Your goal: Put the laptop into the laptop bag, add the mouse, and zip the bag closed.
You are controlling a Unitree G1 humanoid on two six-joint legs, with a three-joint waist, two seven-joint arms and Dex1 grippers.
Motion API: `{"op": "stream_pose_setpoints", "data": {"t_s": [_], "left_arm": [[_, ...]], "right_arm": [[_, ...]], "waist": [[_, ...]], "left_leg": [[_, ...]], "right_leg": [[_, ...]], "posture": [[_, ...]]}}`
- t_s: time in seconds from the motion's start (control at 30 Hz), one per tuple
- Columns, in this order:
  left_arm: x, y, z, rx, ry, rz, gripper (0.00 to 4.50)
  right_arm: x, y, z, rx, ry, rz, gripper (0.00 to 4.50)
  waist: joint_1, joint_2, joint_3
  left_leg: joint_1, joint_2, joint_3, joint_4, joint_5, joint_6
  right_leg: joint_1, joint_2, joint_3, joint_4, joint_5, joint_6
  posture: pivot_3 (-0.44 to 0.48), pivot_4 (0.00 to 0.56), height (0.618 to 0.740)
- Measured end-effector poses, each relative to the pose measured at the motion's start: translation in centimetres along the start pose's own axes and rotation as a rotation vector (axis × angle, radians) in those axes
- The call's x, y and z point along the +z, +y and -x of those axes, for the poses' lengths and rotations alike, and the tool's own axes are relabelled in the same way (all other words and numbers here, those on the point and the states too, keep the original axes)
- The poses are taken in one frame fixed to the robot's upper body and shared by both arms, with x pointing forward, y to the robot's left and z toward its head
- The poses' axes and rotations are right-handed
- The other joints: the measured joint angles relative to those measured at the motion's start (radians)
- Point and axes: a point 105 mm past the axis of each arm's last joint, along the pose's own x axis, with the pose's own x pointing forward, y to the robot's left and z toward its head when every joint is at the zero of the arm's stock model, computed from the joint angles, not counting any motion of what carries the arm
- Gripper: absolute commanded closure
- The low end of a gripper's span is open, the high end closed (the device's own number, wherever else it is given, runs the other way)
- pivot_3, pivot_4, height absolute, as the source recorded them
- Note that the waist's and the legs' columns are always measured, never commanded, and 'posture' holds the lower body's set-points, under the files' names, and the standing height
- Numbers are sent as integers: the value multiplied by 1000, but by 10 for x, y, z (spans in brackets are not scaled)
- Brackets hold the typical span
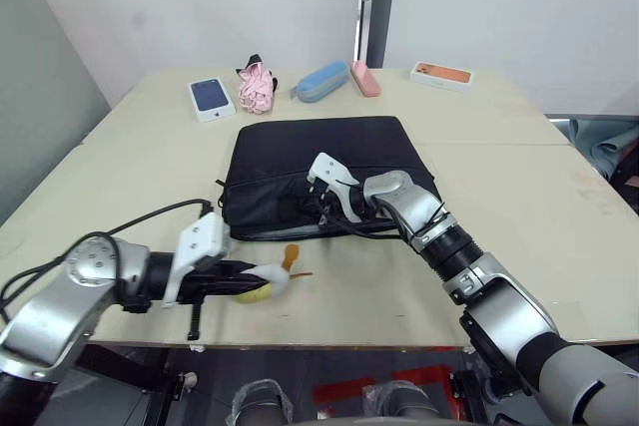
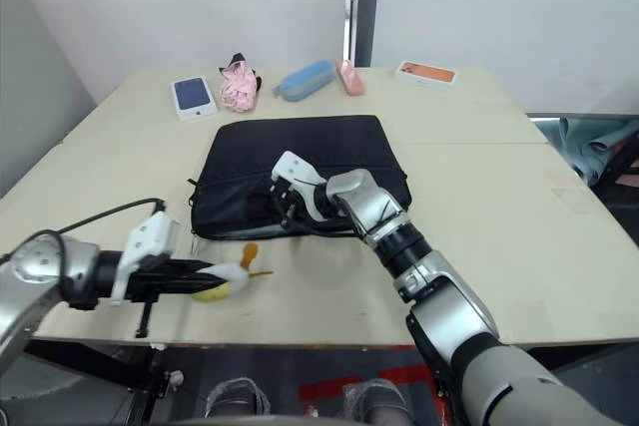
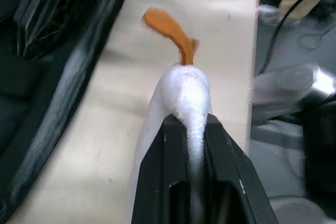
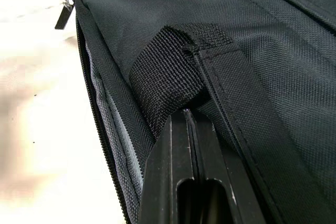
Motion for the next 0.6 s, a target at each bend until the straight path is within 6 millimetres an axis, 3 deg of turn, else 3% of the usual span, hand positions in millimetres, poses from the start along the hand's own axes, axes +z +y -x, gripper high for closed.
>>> {"op": "stream_pose_setpoints", "data": {"t_s": [0.17,0.3,0.53,0.6], "left_arm": [[20,-5,-29,-16,-123,-160,4477],[23,-11,-35,-47,-153,-186,4477],[25,-40,-49,-129,-178,-199,4477],[27,-46,-50,-132,-182,-205,3696]], "right_arm": [[2,2,-3,8,-2,0,4500],[2,1,-3,7,-3,-7,4500],[1,-1,-1,4,2,-9,4500],[1,-3,0,-1,2,-13,4500]], "waist": [[-5,0,0],[-5,0,0],[-6,0,0],[-9,0,0]], "left_leg": [[0,1,1,1,0,0],[0,2,1,1,0,-1],[1,2,2,2,0,0],[1,2,2,2,0,0]], "right_leg": [[-1,1,1,1,0,0],[-1,2,1,1,0,0],[0,2,2,2,0,0],[-1,2,2,2,0,0]], "posture": [[0,150,740],[0,150,740],[0,150,740],[0,150,740]]}}
